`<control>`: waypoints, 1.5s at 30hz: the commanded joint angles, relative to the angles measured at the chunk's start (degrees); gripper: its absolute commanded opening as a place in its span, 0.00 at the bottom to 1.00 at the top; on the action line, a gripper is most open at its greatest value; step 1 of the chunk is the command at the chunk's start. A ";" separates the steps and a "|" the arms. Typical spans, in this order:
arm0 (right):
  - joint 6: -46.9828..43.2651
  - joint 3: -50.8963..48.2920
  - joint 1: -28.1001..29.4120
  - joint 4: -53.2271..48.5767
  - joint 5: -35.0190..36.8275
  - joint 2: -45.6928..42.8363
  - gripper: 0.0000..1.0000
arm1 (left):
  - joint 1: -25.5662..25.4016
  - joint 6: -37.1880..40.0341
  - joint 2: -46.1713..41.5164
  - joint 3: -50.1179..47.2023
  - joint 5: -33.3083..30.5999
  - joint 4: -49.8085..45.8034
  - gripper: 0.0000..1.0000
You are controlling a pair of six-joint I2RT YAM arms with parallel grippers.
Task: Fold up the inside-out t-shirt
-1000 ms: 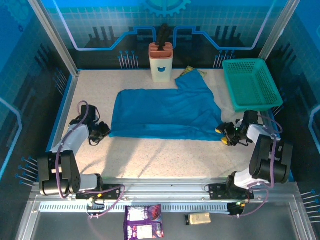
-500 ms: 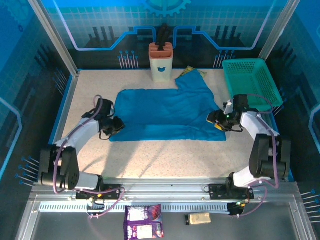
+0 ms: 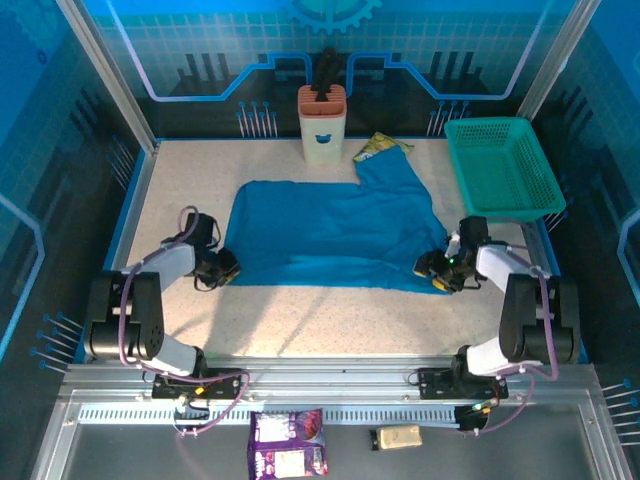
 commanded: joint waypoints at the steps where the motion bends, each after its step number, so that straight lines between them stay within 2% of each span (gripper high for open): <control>1: 2.85 -2.74 1.26 -4.92 2.98 -3.73 0.59 | 0.60 1.78 -2.09 -1.51 0.88 -2.88 0.20; 5: 3.90 0.55 5.34 -9.06 4.23 -8.08 0.59 | 0.38 1.47 -5.63 -0.41 4.01 -3.58 0.21; 8: 4.39 3.92 9.50 -8.96 2.19 -8.38 0.59 | -1.35 1.45 -7.09 2.49 6.59 -3.51 0.22; 12: 5.22 8.06 14.16 -8.15 0.52 -4.13 0.58 | -5.78 1.60 -3.02 7.82 9.10 -2.99 0.19; 15: 6.62 8.75 16.05 -5.99 0.76 -1.57 0.58 | -8.80 0.34 1.89 10.73 12.52 0.07 0.13; 18: 7.63 8.96 16.81 -3.68 0.74 0.56 0.58 | -11.49 1.02 6.72 14.64 11.19 -0.76 0.12; 24: 9.16 8.78 17.35 0.56 -1.32 4.96 0.57 | -11.71 2.22 16.22 17.17 6.39 0.15 0.10; 27: 9.41 9.11 17.38 1.99 -1.87 6.43 0.55 | -11.74 2.75 18.03 18.02 5.33 -0.19 0.10; 35: 10.96 11.05 17.46 4.26 -1.75 8.35 0.47 | -11.71 1.93 10.84 17.40 4.21 -1.86 0.12; 36: 11.23 11.64 17.42 4.64 -1.80 8.57 0.45 | -11.75 1.83 9.92 17.41 4.31 -2.33 0.12; 39: 11.52 15.22 17.47 6.01 -2.45 9.76 0.27 | -11.70 1.45 7.23 17.02 4.37 -3.10 0.12; 40: 11.51 16.70 17.56 6.38 -2.71 10.47 0.24 | -11.71 1.43 6.42 16.82 4.35 -3.30 0.13; 45: 10.11 23.16 17.65 9.28 -6.73 13.41 0.34 | -11.71 0.91 3.94 16.16 5.10 -3.86 0.13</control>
